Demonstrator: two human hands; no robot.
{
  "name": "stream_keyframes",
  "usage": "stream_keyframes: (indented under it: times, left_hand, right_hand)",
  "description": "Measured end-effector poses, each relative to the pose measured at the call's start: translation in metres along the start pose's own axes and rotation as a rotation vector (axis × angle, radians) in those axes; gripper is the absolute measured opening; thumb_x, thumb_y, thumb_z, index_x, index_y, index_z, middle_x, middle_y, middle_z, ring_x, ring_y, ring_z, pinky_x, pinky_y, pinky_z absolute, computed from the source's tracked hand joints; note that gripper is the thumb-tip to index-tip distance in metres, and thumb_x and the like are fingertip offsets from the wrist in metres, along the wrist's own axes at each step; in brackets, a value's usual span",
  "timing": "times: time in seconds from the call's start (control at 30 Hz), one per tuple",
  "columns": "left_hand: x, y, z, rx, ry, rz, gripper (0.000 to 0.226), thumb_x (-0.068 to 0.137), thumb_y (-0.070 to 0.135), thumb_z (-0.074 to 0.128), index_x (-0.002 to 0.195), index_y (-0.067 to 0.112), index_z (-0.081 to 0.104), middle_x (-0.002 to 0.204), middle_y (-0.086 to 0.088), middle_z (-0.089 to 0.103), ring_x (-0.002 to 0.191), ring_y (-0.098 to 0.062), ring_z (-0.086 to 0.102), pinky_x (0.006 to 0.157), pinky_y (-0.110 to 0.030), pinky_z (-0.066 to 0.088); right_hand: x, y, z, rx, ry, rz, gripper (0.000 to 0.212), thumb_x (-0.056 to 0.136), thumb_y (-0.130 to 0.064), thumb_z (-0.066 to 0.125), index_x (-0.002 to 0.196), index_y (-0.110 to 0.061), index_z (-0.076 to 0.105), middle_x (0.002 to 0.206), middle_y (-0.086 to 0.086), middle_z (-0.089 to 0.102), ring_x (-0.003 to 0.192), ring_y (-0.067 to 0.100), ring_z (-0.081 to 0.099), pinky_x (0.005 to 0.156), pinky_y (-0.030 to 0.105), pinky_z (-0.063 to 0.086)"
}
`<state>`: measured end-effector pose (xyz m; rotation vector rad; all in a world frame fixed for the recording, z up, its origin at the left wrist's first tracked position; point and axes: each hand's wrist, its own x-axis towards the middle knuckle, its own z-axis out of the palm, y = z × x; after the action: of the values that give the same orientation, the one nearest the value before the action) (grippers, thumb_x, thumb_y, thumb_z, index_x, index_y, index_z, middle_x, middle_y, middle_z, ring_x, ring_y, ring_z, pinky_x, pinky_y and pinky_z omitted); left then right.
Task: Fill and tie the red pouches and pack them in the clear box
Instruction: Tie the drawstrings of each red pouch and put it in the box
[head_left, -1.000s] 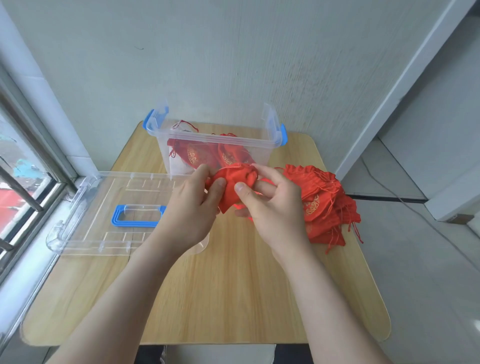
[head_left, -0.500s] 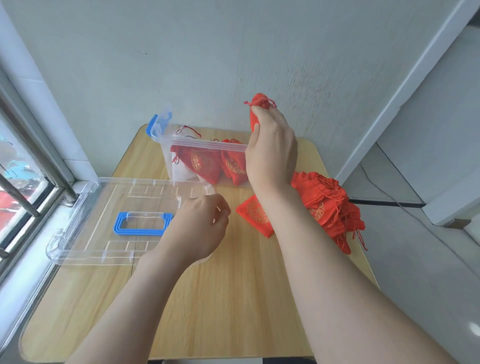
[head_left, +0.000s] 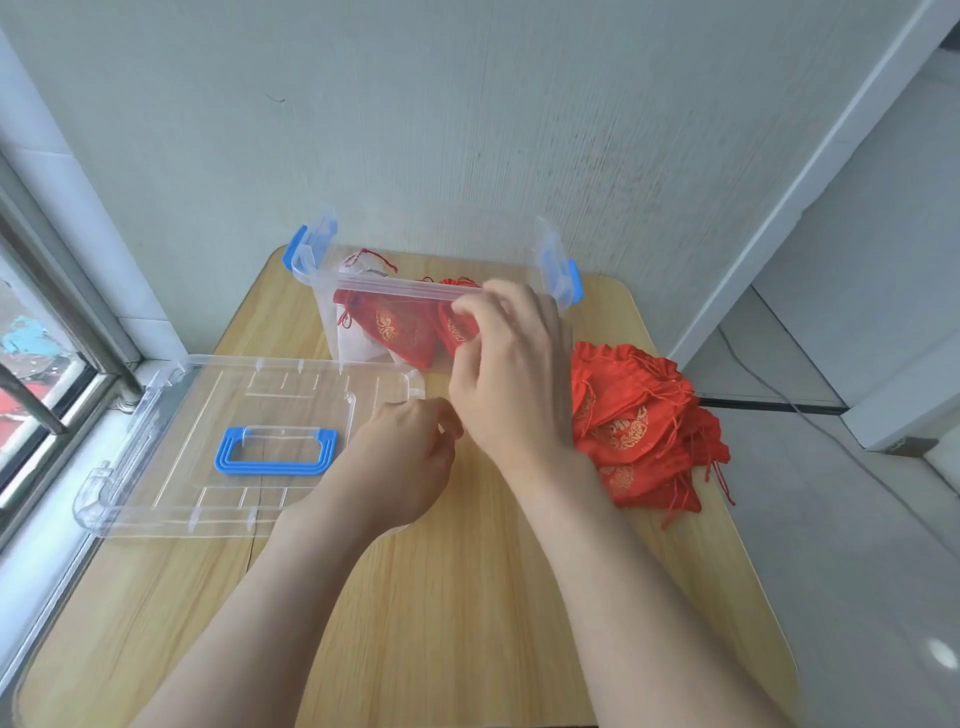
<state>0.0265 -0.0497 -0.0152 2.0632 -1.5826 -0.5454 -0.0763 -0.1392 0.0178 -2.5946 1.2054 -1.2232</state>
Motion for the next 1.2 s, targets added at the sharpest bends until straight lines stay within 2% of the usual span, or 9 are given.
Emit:
stream_keyframes:
  times: [0.1, 0.23, 0.47, 0.6, 0.77, 0.9, 1.03, 1.13, 1.2]
  left_hand:
    - [-0.001, 0.002, 0.001, 0.016, 0.005, -0.006, 0.026, 0.103, 0.018, 0.047, 0.115, 0.023, 0.070, 0.102, 0.004, 0.073, 0.099, -0.019, 0.065, 0.089, -0.044, 0.055]
    - [-0.004, 0.003, 0.003, 0.032, 0.003, 0.002, 0.025, 0.103, 0.021, 0.049, 0.118, 0.023, 0.069, 0.100, 0.004, 0.072, 0.100, -0.020, 0.064, 0.089, -0.044, 0.056]
    - [-0.009, 0.007, 0.003, 0.055, -0.004, 0.006, 0.024, 0.104, 0.024, 0.050, 0.120, 0.023, 0.068, 0.104, 0.005, 0.070, 0.101, -0.018, 0.063, 0.087, -0.042, 0.056]
    - [-0.010, 0.007, 0.001, 0.046, -0.010, 0.008, 0.024, 0.104, 0.024, 0.051, 0.121, 0.024, 0.068, 0.104, 0.006, 0.070, 0.100, -0.017, 0.063, 0.088, -0.042, 0.056]
    - [-0.009, 0.007, 0.002, 0.060, 0.024, 0.045, 0.024, 0.104, 0.023, 0.051, 0.120, 0.023, 0.068, 0.106, 0.004, 0.066, 0.099, -0.018, 0.063, 0.086, -0.042, 0.056]
    - [-0.007, 0.011, 0.004, 0.037, 0.083, 0.087, 0.025, 0.104, 0.028, 0.053, 0.127, 0.025, 0.064, 0.112, 0.005, 0.060, 0.097, -0.018, 0.064, 0.086, -0.044, 0.056]
    - [-0.008, 0.025, 0.003, -0.069, 0.167, 0.052, 0.036, 0.109, 0.043, 0.042, 0.129, 0.022, 0.062, 0.117, 0.008, 0.065, 0.105, -0.018, 0.063, 0.091, -0.039, 0.048]
    - [-0.008, 0.035, -0.001, -0.250, 0.148, -0.135, 0.061, 0.109, 0.056, 0.029, 0.098, 0.011, 0.069, 0.090, -0.001, 0.073, 0.089, -0.025, 0.067, 0.085, -0.044, 0.051]
    - [-0.007, 0.040, -0.004, -0.466, 0.116, -0.249, 0.070, 0.108, 0.061, 0.029, 0.093, 0.011, 0.075, 0.088, -0.001, 0.077, 0.079, -0.022, 0.072, 0.081, -0.041, 0.055]
  right_hand:
    - [-0.022, 0.006, -0.015, -0.071, -0.032, 0.212, 0.034, 0.084, -0.013, 0.057, 0.114, -0.023, 0.069, 0.118, 0.001, 0.065, 0.113, 0.032, 0.057, 0.094, 0.044, 0.042]
    - [-0.037, 0.023, -0.033, -0.129, -0.153, 0.579, 0.046, 0.091, -0.020, 0.066, 0.136, -0.024, 0.061, 0.132, 0.008, 0.059, 0.127, 0.037, 0.048, 0.106, 0.042, 0.033]
    - [-0.054, 0.033, -0.031, -0.075, -0.434, 0.716, 0.040, 0.100, -0.028, 0.058, 0.139, -0.032, 0.064, 0.143, 0.008, 0.051, 0.133, 0.036, 0.043, 0.108, 0.045, 0.038]
    - [-0.046, 0.030, -0.026, -0.069, -0.503, 0.759, 0.032, 0.105, -0.025, 0.053, 0.134, -0.021, 0.067, 0.155, 0.004, 0.041, 0.134, 0.041, 0.037, 0.111, 0.047, 0.038]
    - [-0.037, 0.026, -0.029, -0.054, -0.205, 0.676, 0.026, 0.100, -0.018, 0.061, 0.123, -0.021, 0.074, 0.134, -0.002, 0.065, 0.123, 0.035, 0.049, 0.099, 0.039, 0.036]
    - [-0.035, 0.022, -0.037, 0.259, 0.005, 0.588, 0.029, 0.087, 0.001, 0.067, 0.105, -0.021, 0.074, 0.102, -0.006, 0.075, 0.099, 0.018, 0.069, 0.082, 0.012, 0.037]
    - [-0.039, 0.014, -0.041, 0.604, -0.015, 0.747, 0.044, 0.082, 0.004, 0.058, 0.107, -0.032, 0.066, 0.097, -0.005, 0.075, 0.086, 0.019, 0.074, 0.080, 0.042, 0.061]
    - [-0.039, 0.009, -0.047, 0.866, -0.023, 0.865, 0.064, 0.083, 0.015, 0.047, 0.121, -0.032, 0.068, 0.106, -0.002, 0.079, 0.085, 0.013, 0.075, 0.067, 0.030, 0.056]
    - [-0.037, 0.007, -0.054, 0.974, -0.037, 0.914, 0.072, 0.083, 0.020, 0.040, 0.130, -0.028, 0.067, 0.111, -0.003, 0.080, 0.083, 0.011, 0.074, 0.063, 0.023, 0.052]
